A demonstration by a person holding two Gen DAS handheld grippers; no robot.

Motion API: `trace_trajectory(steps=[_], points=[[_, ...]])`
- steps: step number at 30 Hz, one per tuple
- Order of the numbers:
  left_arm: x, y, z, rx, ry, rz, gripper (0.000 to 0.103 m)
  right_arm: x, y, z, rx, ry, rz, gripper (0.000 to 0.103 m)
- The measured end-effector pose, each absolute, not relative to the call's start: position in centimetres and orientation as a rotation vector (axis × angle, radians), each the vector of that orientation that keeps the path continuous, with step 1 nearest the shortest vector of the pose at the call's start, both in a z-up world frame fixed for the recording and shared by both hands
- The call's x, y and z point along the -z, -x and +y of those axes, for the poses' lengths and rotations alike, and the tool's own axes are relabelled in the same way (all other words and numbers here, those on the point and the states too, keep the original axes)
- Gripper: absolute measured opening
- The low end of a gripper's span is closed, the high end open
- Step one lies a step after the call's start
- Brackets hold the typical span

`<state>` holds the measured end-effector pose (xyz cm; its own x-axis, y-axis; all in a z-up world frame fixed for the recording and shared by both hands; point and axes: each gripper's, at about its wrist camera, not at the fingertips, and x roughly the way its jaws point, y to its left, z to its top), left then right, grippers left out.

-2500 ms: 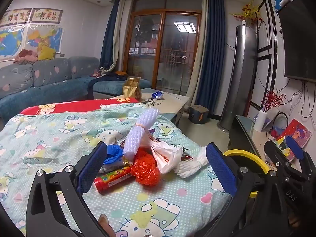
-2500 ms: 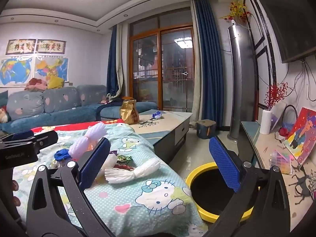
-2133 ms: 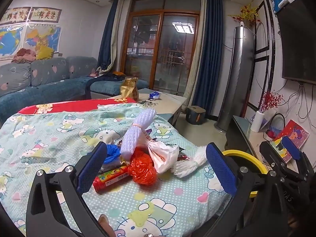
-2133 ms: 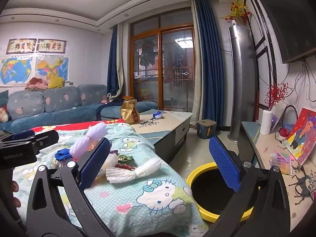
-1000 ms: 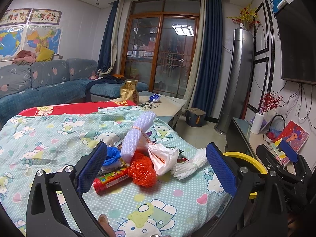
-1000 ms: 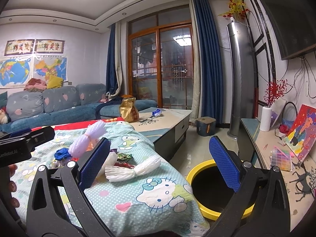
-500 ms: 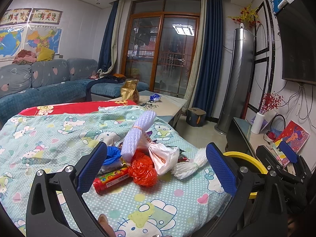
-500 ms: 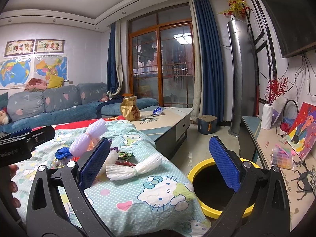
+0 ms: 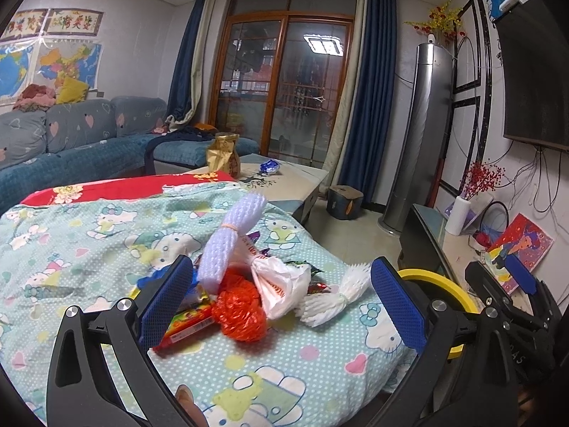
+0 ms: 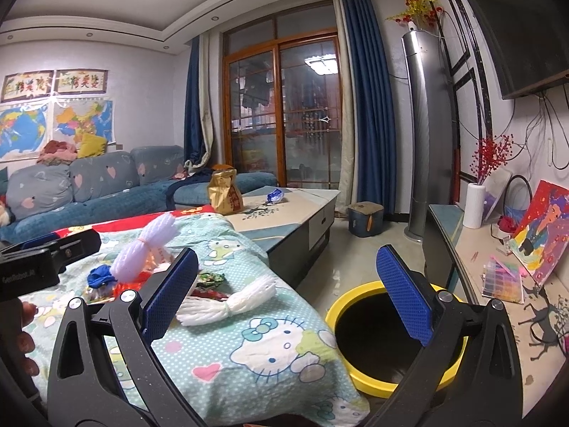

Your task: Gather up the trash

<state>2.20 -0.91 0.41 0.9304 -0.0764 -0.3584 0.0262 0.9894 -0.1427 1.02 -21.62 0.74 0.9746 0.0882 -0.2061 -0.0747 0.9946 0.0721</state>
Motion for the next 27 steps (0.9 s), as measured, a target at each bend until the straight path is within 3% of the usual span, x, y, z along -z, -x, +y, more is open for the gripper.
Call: trace_trajectory(steps=[13, 27], points=[[-1.2, -7.3, -1.9, 0.062, 0.114, 0.389, 0.097, -0.9, -4.0, -24.4, 0.003, -0.058, 0.276, 0.093], [-1.9, -13.0, 2.6, 0.002, 0.150, 0.414, 0.097, 0.5, -10.4, -22.2, -0.046, -0.010, 0.455, 0.092]])
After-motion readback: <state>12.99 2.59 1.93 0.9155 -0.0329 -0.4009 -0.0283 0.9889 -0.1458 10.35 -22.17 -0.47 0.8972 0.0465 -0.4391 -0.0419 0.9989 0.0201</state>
